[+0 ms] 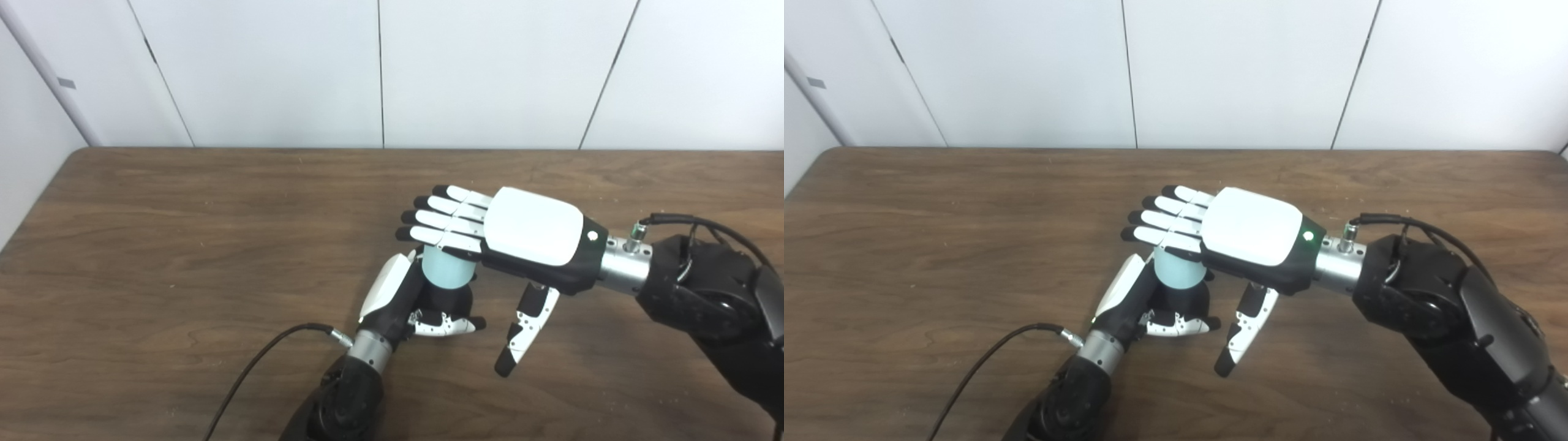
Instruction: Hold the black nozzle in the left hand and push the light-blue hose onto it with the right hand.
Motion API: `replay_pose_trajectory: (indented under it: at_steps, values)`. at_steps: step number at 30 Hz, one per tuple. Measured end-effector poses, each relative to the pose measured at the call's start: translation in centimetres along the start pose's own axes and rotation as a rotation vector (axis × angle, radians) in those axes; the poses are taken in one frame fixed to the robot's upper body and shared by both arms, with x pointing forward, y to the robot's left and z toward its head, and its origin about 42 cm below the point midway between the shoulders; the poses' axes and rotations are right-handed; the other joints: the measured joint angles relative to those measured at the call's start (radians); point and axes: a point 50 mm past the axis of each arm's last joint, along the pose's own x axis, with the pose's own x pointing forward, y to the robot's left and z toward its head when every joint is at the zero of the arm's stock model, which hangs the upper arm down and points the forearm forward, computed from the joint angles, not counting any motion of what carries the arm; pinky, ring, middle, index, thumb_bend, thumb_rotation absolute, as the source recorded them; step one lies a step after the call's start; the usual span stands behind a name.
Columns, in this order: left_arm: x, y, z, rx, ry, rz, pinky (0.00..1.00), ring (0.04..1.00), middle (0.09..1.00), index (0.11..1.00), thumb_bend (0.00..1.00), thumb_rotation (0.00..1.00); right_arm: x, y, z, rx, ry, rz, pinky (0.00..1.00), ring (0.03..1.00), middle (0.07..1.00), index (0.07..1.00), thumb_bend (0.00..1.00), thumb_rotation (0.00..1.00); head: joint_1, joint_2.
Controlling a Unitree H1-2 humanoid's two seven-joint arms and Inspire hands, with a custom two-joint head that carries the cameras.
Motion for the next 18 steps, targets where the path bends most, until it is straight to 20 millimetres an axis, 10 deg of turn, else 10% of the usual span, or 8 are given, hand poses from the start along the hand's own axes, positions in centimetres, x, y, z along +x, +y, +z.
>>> replay_pose_trajectory:
  at_steps: [18]
  values:
    - [-0.03,0.01,0.0,-0.012,-0.001,-0.001,1.0,0.884,0.792,0.492,0.51,0.07,0.17,-0.05,0.05,0.001,0.001,0.007,1.0,1.0,1.0,1.0,0.9,0.67,0.0,0.003]
